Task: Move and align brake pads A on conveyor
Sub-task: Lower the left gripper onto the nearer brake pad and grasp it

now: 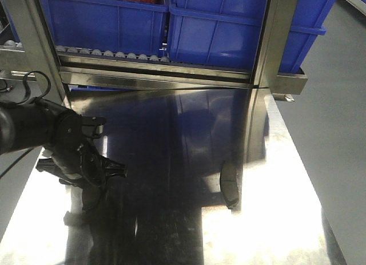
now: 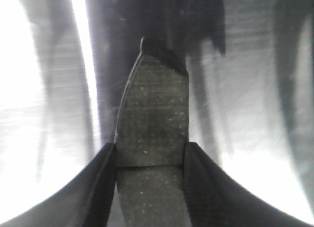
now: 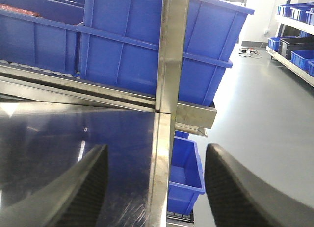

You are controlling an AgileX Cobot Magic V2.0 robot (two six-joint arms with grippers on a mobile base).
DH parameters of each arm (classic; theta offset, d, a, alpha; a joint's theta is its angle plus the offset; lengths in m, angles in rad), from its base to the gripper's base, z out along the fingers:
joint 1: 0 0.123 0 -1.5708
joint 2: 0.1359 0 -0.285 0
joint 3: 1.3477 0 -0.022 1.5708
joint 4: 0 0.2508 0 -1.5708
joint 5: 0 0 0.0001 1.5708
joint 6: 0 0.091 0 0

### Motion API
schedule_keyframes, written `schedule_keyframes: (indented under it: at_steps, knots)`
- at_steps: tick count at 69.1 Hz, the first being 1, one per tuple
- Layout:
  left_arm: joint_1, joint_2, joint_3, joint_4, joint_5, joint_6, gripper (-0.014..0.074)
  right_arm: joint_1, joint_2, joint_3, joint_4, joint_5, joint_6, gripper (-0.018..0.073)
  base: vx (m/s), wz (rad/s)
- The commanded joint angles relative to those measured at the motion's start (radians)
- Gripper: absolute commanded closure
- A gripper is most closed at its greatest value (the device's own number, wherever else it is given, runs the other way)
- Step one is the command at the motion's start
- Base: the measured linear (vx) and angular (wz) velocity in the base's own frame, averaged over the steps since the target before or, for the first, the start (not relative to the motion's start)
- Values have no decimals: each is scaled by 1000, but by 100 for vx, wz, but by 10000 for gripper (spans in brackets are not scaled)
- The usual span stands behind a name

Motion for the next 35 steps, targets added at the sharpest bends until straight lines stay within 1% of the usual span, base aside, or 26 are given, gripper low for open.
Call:
schedule_keyframes:
  at_steps: [1,4,8,13,27,31,35]
  knots:
    - [-24,-130,31,54,-101,-50,603,0,12,-25,-7,-75,1,144,0,0]
    - [-30,-170,59,68,-136,-76,603,0,12,-25,-7,-75,1,144,0,0]
    - [-30,-228,95,71,-176,-89,603,0,12,-25,-7,-75,1,144,0,0]
    - [-30,-306,140,72,-208,-90,602,0,12,-25,-7,-75,1,144,0,0]
    - [-30,-552,281,121,-251,-89,602,0,12,-25,-7,-75,1,144,0,0]
    - [-30,-632,331,123,-273,-89,602,0,12,-25,-7,-75,1,144,0,0]
    - [-30,-714,382,142,-301,-88,602,0,12,-25,-7,-75,1,144,0,0]
